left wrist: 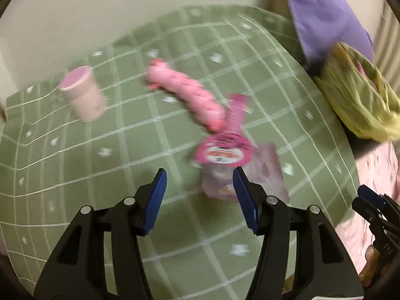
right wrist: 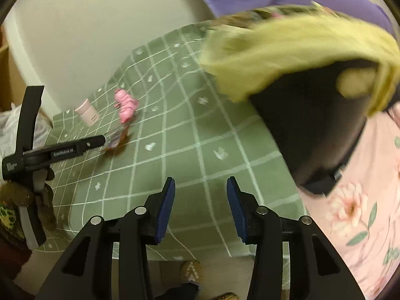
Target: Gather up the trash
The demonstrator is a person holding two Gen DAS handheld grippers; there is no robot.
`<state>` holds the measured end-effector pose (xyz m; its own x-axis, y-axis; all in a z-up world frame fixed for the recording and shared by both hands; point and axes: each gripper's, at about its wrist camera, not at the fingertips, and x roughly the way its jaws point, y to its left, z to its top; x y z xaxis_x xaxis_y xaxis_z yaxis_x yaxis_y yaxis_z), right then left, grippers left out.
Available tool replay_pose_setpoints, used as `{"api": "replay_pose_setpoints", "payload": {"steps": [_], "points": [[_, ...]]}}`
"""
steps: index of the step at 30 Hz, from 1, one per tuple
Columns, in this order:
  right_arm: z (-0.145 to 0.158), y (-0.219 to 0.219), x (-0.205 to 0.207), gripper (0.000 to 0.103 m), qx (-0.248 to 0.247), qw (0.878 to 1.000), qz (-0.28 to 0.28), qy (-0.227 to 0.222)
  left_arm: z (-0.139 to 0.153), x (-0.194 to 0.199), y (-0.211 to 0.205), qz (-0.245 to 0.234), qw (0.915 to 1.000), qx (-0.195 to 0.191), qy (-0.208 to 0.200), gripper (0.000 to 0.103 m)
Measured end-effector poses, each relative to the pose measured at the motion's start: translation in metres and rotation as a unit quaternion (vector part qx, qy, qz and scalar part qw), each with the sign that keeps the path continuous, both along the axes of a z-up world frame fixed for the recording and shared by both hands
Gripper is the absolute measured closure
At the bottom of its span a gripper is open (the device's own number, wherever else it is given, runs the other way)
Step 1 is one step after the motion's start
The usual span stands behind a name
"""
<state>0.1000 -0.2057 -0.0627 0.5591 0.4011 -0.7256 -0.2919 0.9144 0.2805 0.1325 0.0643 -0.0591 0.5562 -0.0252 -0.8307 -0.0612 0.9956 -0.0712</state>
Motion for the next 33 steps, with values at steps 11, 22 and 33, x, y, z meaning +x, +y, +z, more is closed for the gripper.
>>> {"api": "replay_pose_setpoints", "payload": {"steps": [11,22,33], "points": [[0.0,0.036,0.016,0.062,-0.035,0.998,0.045,0.009,-0.006,0.036,-0.003,-0.158,0.9871,-0.024,0.007,0.05],[-0.003,0.026,0.015,0.062,-0.037,0.999,0.023,0.02,-0.016,0.055,-0.029,-0.157,0.987,0.001,0.035,0.087],[0.009,0.053,0.025,0.062,-0.004,0.998,0.056,0.014,0.024,0.024,0.017,-0.119,0.9885,-0.093,-0.012,0.089]]}}
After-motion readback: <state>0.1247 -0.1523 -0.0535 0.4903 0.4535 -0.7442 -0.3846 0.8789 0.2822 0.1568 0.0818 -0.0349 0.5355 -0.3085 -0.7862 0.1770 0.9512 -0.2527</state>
